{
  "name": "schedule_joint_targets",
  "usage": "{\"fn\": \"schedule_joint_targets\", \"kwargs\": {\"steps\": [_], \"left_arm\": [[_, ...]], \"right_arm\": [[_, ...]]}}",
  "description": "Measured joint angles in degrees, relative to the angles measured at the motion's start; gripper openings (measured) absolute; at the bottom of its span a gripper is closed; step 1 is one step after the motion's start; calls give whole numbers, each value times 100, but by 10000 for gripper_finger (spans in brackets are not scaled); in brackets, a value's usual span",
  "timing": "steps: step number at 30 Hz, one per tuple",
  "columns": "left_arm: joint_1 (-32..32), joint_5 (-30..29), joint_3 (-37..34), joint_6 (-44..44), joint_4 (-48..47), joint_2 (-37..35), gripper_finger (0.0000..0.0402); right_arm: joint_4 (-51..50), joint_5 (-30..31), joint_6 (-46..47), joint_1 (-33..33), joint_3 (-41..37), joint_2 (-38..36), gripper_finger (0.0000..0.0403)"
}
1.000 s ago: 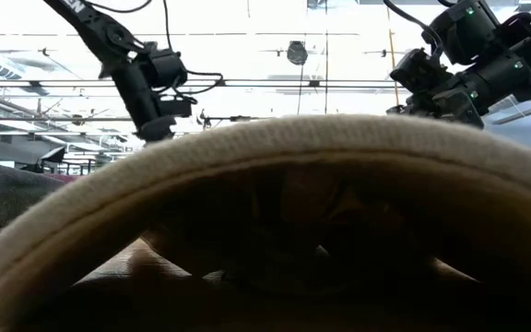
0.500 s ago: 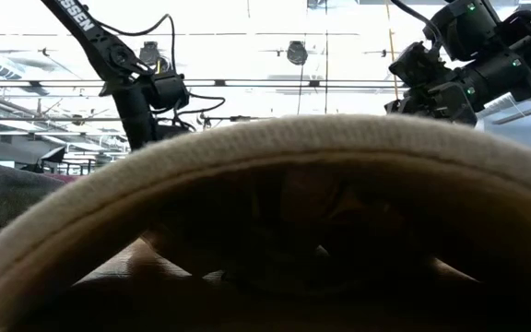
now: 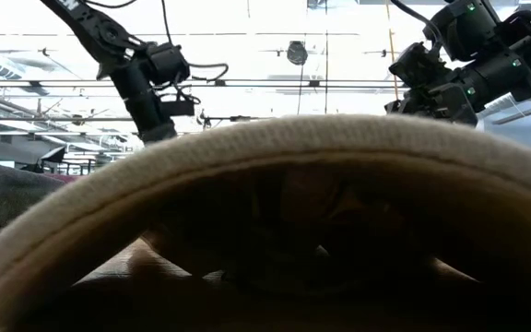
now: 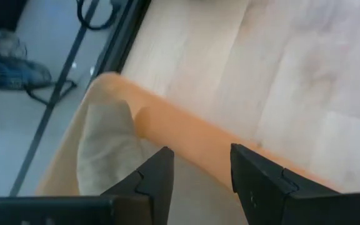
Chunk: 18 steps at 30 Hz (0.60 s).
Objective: Pick & Place hat
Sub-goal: Adjust the orange bin
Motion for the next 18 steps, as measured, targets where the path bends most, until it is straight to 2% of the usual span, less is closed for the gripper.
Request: {"fn": "schedule_joint_targets", "kwargs": {"steps": [7, 12, 18], "left_arm": [[-366, 160, 0, 189, 180, -563, 161], [-574, 342, -35, -377, 116, -695, 161], [-808, 1331, -107, -346, -66, -695, 161]], "right_arm": [[267, -1, 82, -99, 0, -22, 77], [337, -20, 297, -105, 2, -24, 77], [311, -22, 416, -103, 1, -24, 77]]}}
